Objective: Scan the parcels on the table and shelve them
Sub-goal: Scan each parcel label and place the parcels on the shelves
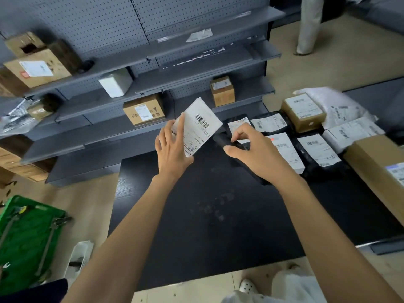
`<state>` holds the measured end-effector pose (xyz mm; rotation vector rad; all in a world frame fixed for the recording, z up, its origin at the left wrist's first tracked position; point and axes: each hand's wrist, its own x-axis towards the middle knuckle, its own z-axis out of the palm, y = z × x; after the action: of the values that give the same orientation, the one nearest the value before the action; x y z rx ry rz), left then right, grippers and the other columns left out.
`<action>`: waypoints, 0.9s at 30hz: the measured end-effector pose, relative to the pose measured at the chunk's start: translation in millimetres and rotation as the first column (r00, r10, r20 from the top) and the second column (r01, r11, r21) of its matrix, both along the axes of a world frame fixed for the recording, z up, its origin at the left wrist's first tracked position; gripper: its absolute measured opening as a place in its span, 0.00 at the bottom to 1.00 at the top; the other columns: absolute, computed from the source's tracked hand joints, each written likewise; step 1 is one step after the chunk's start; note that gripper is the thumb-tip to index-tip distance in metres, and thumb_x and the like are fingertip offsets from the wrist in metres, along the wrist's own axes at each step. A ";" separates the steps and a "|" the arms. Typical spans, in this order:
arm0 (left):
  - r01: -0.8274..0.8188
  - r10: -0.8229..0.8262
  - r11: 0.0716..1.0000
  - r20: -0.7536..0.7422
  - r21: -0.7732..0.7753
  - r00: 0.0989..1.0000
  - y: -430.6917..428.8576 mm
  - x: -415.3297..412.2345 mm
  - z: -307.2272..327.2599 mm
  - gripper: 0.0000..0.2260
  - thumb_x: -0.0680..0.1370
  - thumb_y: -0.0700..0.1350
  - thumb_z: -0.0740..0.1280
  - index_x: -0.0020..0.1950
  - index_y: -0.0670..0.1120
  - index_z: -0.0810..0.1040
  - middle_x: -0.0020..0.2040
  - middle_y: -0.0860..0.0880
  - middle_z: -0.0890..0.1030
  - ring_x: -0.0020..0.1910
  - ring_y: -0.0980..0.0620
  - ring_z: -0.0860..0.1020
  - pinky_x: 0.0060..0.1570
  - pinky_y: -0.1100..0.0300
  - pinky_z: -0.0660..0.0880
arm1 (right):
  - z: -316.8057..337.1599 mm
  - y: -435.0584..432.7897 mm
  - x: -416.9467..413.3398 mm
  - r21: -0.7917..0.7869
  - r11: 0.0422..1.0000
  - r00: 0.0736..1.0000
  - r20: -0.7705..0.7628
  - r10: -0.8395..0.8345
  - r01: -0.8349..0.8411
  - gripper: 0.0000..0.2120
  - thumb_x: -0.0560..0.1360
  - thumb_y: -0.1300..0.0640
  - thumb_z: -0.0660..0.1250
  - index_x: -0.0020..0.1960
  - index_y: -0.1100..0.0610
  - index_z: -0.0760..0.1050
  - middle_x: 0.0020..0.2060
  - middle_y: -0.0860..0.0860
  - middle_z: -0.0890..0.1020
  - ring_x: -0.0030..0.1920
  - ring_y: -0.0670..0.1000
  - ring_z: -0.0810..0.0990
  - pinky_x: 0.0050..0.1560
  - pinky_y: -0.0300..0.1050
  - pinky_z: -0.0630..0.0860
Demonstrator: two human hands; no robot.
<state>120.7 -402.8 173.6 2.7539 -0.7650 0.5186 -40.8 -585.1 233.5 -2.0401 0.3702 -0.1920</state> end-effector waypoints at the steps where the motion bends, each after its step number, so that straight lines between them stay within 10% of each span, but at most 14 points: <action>1: 0.020 -0.020 1.000 -0.010 0.000 1.000 -5.9 -2.7 -4.3 0.56 0.62 0.46 0.79 0.81 0.54 0.47 0.73 0.46 0.58 0.72 0.43 0.60 0.72 0.44 0.59 | -1.6 -3.1 -4.6 0.015 1.000 1.000 -0.012 -0.027 0.027 0.10 0.76 0.44 0.70 0.52 0.45 0.71 0.57 0.42 0.78 0.59 0.47 0.76 0.57 0.50 0.71; 22: 0.719 -0.705 0.693 -0.242 -0.042 0.666 -300.9 -241.1 -74.9 0.54 0.63 0.45 0.77 0.81 0.55 0.47 0.73 0.48 0.56 0.72 0.45 0.58 0.71 0.44 0.59 | -56.5 -167.4 -288.0 -0.036 0.665 0.652 -0.161 -0.741 0.746 0.16 0.73 0.44 0.71 0.60 0.43 0.74 0.60 0.41 0.80 0.59 0.49 0.78 0.59 0.53 0.75; 27: 0.816 -0.801 0.578 -0.194 -0.002 0.567 -384.0 -358.0 -70.5 0.51 0.65 0.59 0.75 0.81 0.54 0.48 0.74 0.45 0.59 0.72 0.41 0.62 0.67 0.41 0.64 | -28.8 -219.7 -386.5 -0.087 0.586 0.581 -0.075 -0.810 0.806 0.18 0.73 0.45 0.71 0.61 0.43 0.75 0.59 0.39 0.80 0.57 0.47 0.79 0.60 0.52 0.75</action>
<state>-237.4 -786.8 103.1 2.0873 -1.8760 0.0265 -427.3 -804.8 204.7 -1.7749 1.3898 -0.6583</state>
